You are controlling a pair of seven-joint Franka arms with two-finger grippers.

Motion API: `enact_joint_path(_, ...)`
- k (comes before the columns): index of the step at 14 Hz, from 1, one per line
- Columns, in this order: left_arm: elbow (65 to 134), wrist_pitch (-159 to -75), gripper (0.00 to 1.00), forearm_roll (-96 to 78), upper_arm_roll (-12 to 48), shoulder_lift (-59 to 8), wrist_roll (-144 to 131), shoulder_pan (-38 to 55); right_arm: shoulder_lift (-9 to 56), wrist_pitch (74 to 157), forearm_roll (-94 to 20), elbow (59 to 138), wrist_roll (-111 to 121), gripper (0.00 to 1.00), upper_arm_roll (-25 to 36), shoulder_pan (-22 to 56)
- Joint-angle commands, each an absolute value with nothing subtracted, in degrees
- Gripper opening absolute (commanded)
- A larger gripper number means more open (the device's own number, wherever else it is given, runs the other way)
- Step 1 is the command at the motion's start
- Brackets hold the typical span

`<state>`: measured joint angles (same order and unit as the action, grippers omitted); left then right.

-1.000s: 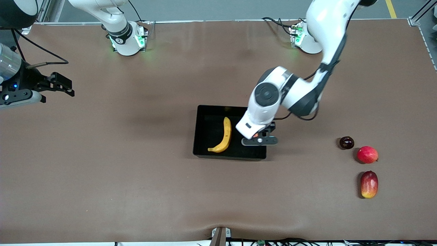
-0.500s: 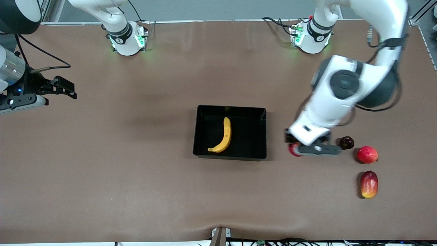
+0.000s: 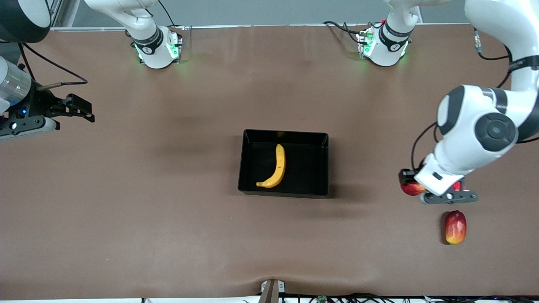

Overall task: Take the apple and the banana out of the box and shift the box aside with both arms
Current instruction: 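Lift the apple and carry it with the left gripper toward the mango, then lower the apple beside the mango and open the left gripper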

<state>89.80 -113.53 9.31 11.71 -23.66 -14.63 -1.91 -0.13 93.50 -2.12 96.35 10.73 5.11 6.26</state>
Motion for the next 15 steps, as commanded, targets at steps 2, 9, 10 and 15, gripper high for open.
enact_joint_path(2, 89.38, -117.49, 0.0, 10.37, 12.13, -26.53, -14.15, -6.05, 0.35, 93.25, -1.67, 95.19, 10.37, 1.0, 5.45, 6.59)
enact_joint_path(9, 84.21, -120.59, 0.0, 13.44, 12.04, -33.3, -11.96, -9.05, 0.35, 92.9, -1.41, 95.1, 10.37, 1.0, 5.45, 7.12)
enact_joint_path(10, 83.59, -120.59, 0.0, 13.97, 11.95, -34.35, -11.61, -9.31, 0.35, 92.9, -1.41, 95.18, 10.37, 1.0, 5.45, 6.86)
enact_joint_path(15, 83.5, -121.73, 0.0, 14.68, 12.04, -36.47, -6.68, -12.57, 0.44, 93.16, -1.41, 95.1, 10.37, 1.0, 5.45, 6.68)
